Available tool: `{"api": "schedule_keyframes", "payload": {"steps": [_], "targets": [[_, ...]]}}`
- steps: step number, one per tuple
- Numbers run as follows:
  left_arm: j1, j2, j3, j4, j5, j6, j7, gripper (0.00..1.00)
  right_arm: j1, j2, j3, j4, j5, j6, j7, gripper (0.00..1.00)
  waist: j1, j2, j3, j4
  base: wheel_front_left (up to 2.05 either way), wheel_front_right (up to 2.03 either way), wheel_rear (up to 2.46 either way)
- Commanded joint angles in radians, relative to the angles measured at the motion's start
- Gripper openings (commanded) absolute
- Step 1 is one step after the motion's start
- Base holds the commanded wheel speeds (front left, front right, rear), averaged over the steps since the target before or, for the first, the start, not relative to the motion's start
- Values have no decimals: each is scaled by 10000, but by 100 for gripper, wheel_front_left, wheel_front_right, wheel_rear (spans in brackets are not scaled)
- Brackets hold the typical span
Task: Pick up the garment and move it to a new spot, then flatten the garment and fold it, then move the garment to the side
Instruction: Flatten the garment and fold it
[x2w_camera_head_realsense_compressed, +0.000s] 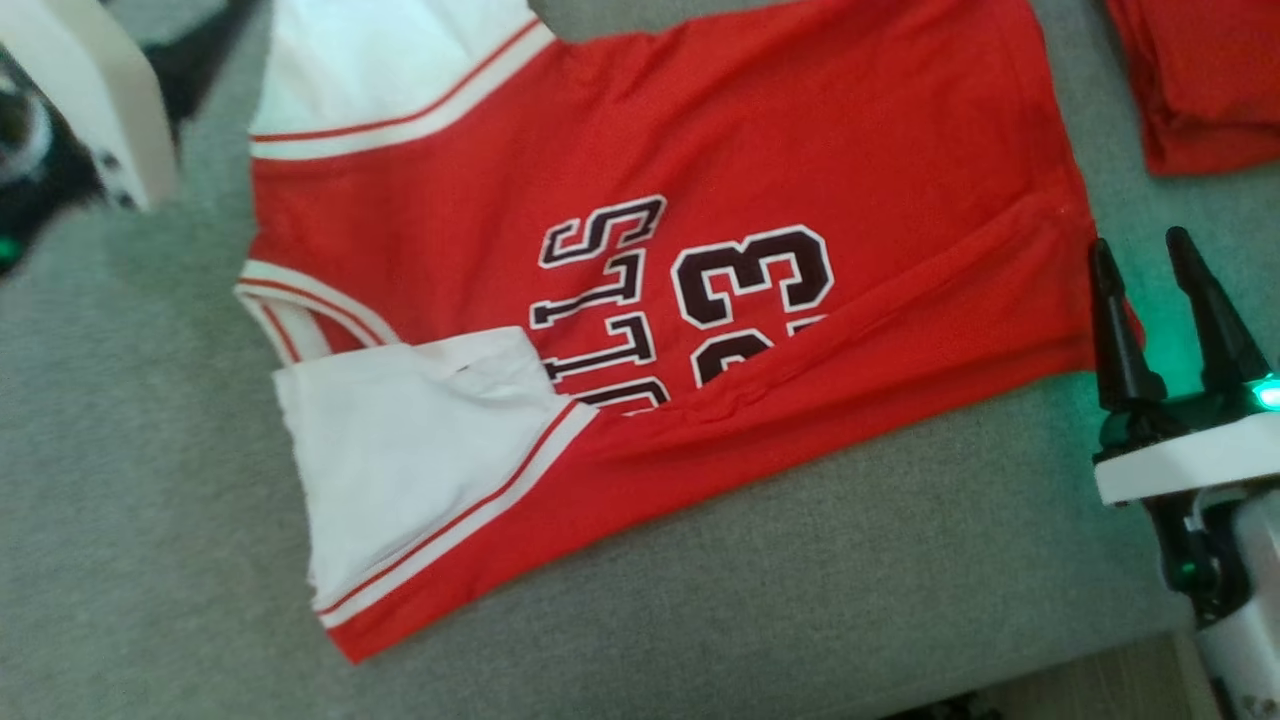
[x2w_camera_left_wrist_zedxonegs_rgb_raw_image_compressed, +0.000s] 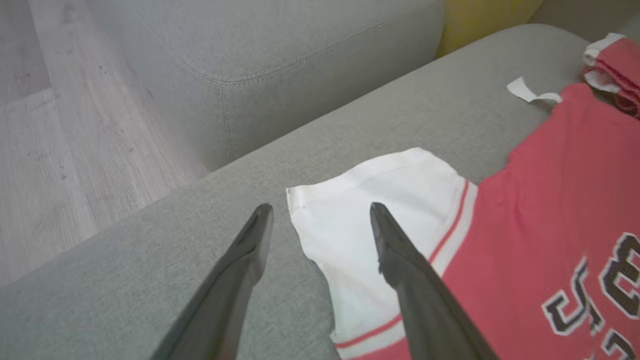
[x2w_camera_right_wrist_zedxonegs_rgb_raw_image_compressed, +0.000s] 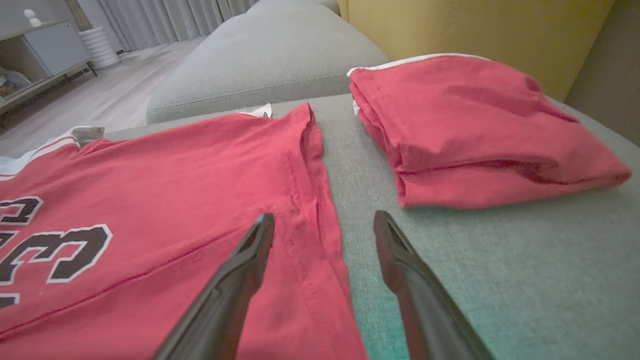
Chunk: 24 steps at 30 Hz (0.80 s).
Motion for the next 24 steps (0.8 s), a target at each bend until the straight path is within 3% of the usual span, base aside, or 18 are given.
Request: {"api": "schedule_keyframes", "payload": {"steps": [1,13,24], "targets": [[-639,538,384,-55,10,-50,155,100,21,-97,181,-161,-87,-7,-125,100,-3,0,351,-259,0,0,0],[-2451,937,-836,1377,26,-58,556,100,-584,102,586,223,16,-7,-305,100,-3,0,1202,-939,0,0,0],[-2962,1519,-2189,1708,122,-58,718,100,-828,262,717,321,42,-7,-339,100,-3,0,1528,-1187,0,0,0]]}}
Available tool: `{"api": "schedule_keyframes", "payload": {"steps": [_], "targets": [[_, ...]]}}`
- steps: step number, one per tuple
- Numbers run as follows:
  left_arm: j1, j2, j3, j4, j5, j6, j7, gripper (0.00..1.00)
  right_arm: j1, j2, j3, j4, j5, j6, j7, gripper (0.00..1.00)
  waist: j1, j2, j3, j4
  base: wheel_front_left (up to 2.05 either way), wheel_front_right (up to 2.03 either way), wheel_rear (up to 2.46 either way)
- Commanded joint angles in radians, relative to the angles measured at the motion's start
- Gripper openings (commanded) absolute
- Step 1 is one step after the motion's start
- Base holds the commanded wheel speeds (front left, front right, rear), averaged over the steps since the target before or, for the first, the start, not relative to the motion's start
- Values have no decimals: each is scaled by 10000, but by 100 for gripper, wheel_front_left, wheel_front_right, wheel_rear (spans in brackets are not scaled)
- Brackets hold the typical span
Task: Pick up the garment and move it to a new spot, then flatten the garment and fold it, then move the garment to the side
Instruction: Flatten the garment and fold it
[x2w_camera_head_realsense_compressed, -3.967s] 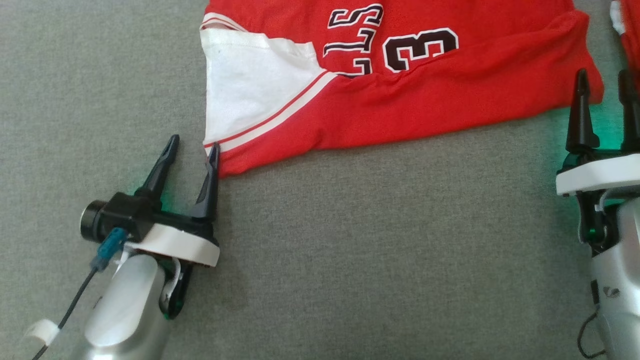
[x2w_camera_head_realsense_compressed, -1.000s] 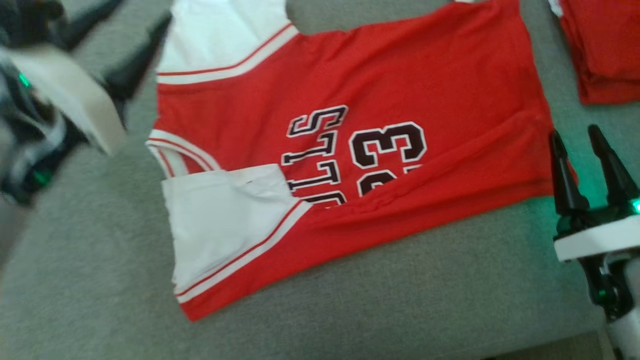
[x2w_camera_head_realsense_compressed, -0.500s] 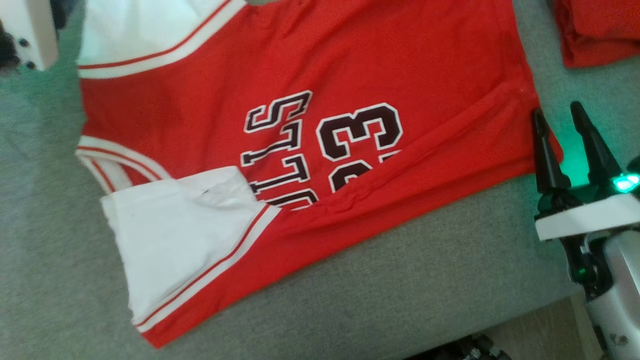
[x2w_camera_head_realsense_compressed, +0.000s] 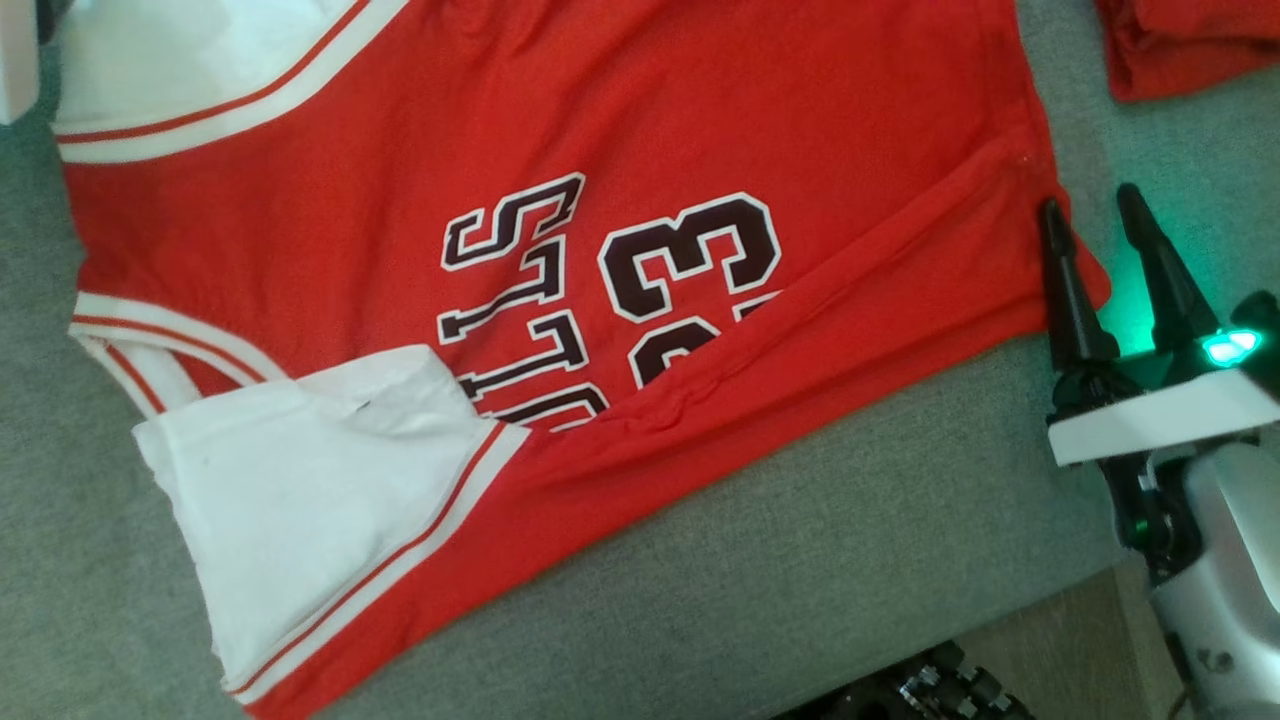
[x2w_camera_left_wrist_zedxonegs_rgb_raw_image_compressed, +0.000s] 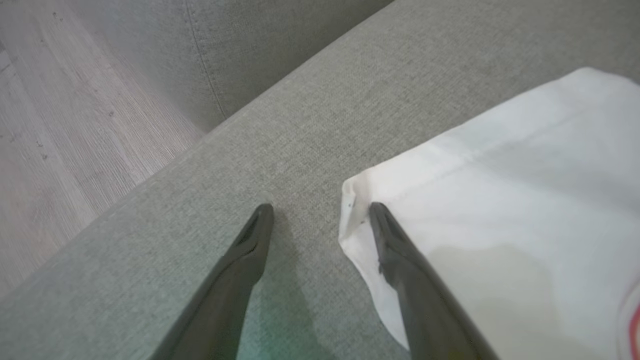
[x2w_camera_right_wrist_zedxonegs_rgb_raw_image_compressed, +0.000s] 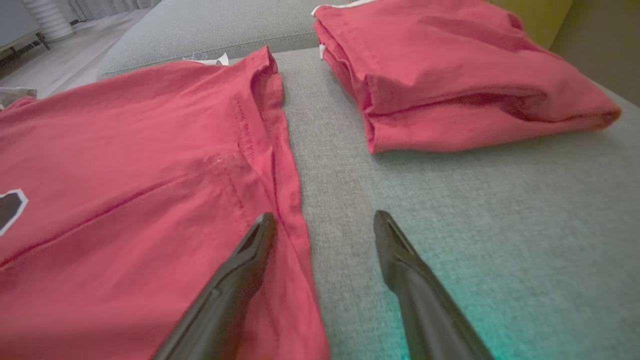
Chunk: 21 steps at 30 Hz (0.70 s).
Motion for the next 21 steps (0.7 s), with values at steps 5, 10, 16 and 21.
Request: {"api": "schedule_keyframes", "payload": {"steps": [5,10,16,21], "targets": [[-374,695,-248,-272,-440,18,109,0,67,-157,45,-177,48,-7,-106,100,0,0,-10,-13,0,0,0],[-498,982,-617,-396,-783,18,-223,0,-158,-188,154,-133,48,-7,-107,100,0,0,-28,-102,0,0,0],[-953,1084,-1035,-506,-734,18,-1135,0,-745,-563,439,-36,150,-7,-41,100,0,0,-101,10,0,0,0],[-1307,1039,-1477,-560,-904,18,-1629,0,-2000,-797,597,104,577,-7,1563,100,0,0,-229,174,0,0,0]]}}
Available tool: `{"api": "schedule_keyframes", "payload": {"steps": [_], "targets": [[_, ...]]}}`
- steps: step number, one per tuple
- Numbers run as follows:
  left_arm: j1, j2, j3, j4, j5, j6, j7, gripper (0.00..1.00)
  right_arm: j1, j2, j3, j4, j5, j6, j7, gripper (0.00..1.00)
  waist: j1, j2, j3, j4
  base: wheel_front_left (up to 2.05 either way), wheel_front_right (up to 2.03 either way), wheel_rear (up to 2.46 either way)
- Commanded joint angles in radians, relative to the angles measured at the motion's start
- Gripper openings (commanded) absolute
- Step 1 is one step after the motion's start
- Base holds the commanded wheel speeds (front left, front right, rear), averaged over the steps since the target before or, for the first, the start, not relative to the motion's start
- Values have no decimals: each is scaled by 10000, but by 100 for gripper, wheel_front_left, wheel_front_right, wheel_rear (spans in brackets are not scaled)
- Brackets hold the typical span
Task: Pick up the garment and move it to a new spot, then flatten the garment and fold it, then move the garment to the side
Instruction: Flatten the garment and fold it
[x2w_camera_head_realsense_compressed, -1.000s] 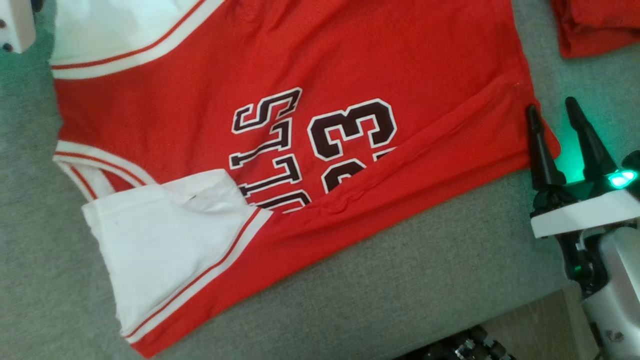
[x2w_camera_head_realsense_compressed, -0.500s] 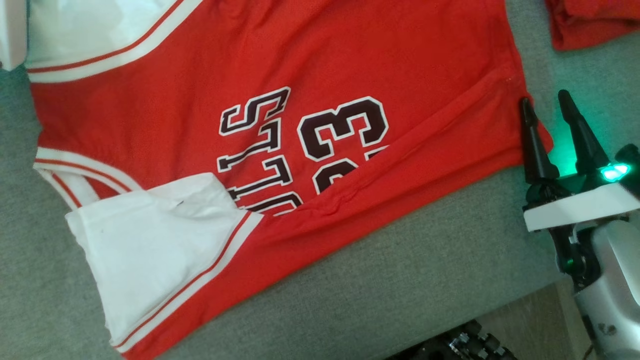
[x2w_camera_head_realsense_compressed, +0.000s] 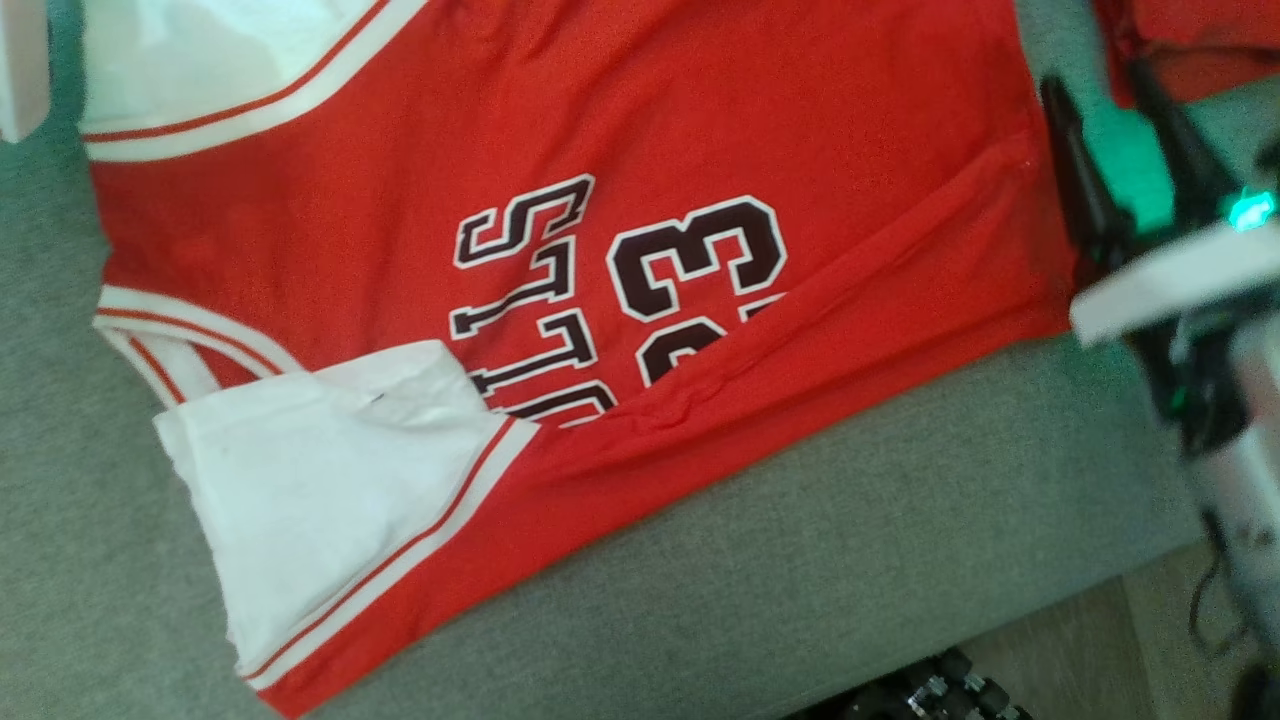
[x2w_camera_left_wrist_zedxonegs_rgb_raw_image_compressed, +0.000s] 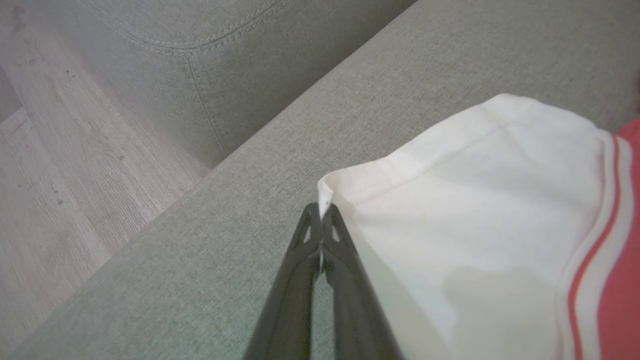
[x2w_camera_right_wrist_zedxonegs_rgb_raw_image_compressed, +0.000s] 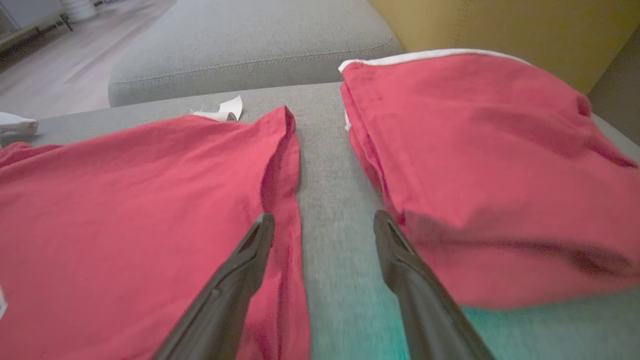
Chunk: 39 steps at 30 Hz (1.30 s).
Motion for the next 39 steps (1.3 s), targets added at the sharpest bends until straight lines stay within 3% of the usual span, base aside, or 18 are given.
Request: {"api": "schedule_keyframes", "payload": {"steps": [1,9,16,24,25,26,28,30,39], "targets": [[-635,407,323,-238,-52,18,-155,0,-363,-311,115,-158,79,-7,648,100,0,0,-55,106,0,0,0],[-1326,136,-616,-586,-249,18,-675,0,-3190,-159,520,779,4,-7,4640,100,0,0,-84,521,0,0,0],[-1806,76,-1176,-735,-426,18,-907,0,-4545,326,744,1870,-327,-7,5299,100,0,0,12,694,0,0,0],[-2217,29,-1700,-670,-646,17,-1189,0,-5631,862,928,3336,-715,-7,5206,99,0,0,113,887,0,0,0],[-2242,22,-1749,-651,-667,17,-1222,0,-5720,882,934,3482,-760,-7,5160,93,0,0,117,914,0,0,0],[-2265,19,-1793,-633,-688,17,-1261,0,-5793,898,946,3611,-797,-7,5113,80,0,0,121,940,0,0,0],[-2298,21,-1872,-597,-723,17,-1336,0,-5918,912,966,3840,-856,-7,5019,44,0,0,124,986,0,0,0],[-2329,30,-1937,-562,-746,17,-1401,0,-6029,900,992,4029,-939,-7,4894,0,0,0,124,1016,0,0,0],[-2576,138,-2115,-527,-335,17,-2205,0,-6428,901,919,4462,-948,-7,4037,0,0,0,38,992,0,0,0]]}}
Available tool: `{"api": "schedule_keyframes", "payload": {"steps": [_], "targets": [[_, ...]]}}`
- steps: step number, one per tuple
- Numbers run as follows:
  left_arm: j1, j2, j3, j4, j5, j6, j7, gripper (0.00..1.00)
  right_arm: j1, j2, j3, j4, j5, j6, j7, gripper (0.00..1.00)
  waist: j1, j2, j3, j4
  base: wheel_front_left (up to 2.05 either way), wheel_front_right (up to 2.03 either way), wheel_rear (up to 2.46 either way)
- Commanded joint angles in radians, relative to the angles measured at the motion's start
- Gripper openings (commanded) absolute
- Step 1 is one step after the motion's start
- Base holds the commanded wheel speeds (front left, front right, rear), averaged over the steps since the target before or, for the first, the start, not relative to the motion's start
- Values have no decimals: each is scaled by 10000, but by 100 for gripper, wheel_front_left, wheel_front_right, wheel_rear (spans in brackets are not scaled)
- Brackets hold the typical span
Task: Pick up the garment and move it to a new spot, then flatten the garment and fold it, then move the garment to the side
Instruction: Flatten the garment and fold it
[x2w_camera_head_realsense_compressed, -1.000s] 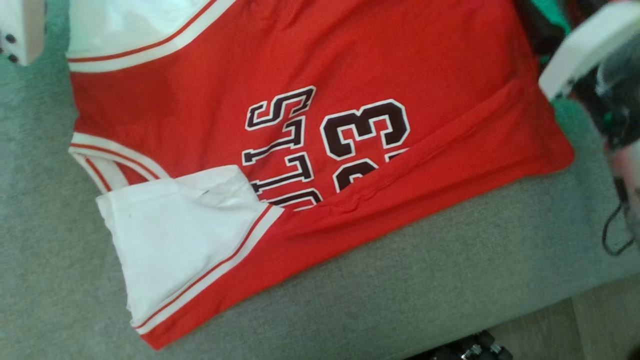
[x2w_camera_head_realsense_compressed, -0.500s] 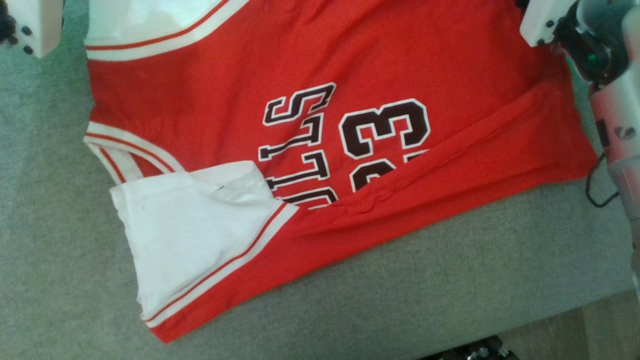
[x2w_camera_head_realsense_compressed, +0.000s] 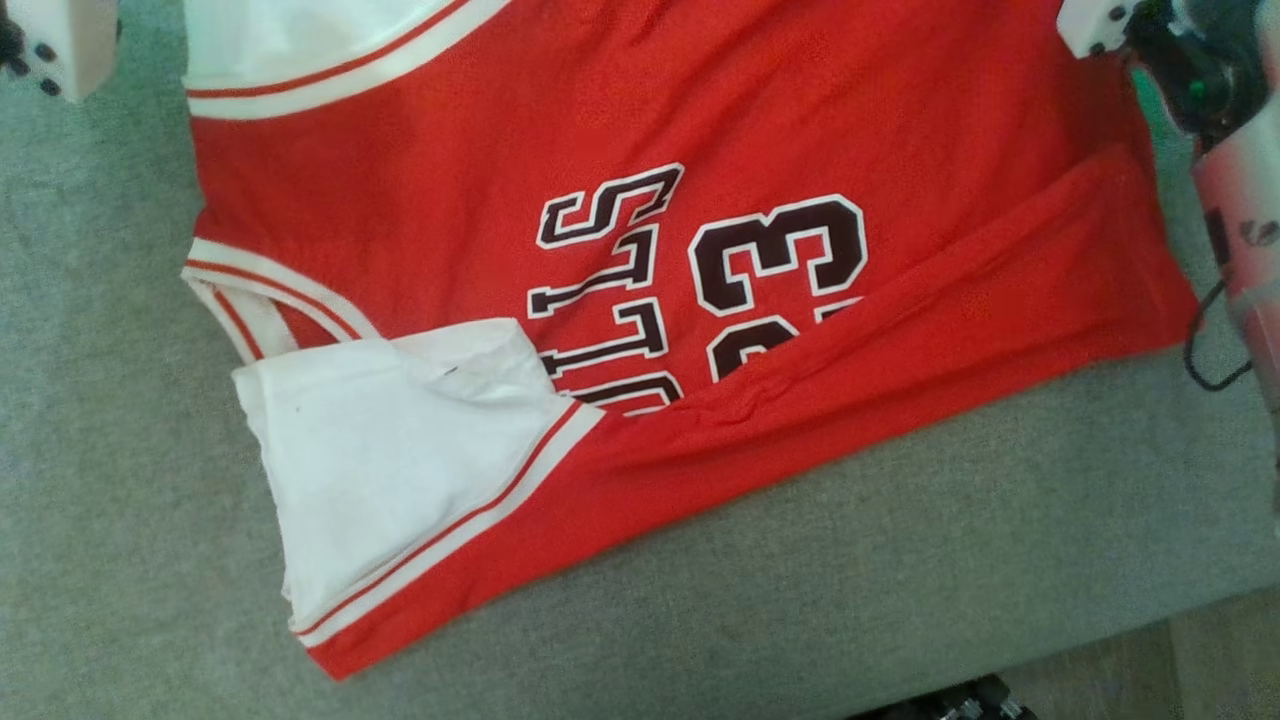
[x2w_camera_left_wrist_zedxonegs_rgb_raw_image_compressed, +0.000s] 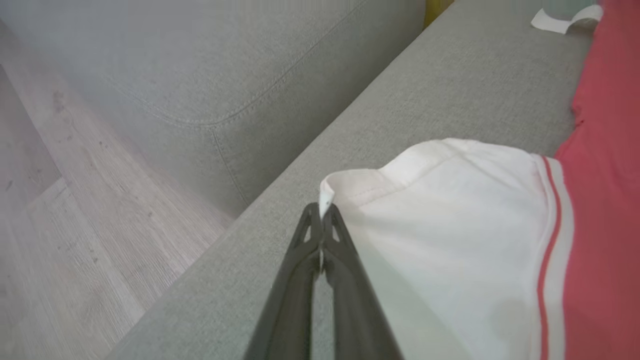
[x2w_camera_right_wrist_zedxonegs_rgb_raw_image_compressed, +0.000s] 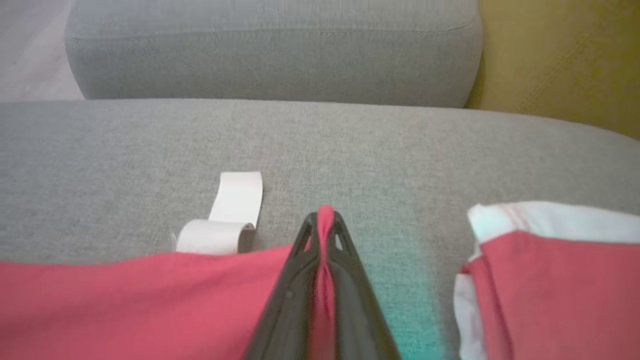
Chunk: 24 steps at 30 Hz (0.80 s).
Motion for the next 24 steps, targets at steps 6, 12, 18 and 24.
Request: {"api": "schedule_keyframes", "payload": {"steps": [6,12,18,24], "targets": [[-1140,299,457,7,820,17,-1722,0,-444,-89,-497,-182,346,-7,-900,0,0,0,-117,11,0,0,0],[-807,339,429,-234,61,17,-2362,0,227,-165,-677,-178,477,-7,-1512,0,0,0,-412,168,0,0,0],[198,977,411,-1308,-133,17,-2395,0,1254,-505,-869,-426,823,-7,-1841,0,0,0,-655,482,0,0,0],[1122,1668,409,-2200,-95,17,-2645,0,2112,-913,-1152,-941,954,-7,-1951,0,0,0,-938,681,0,0,0]]}}
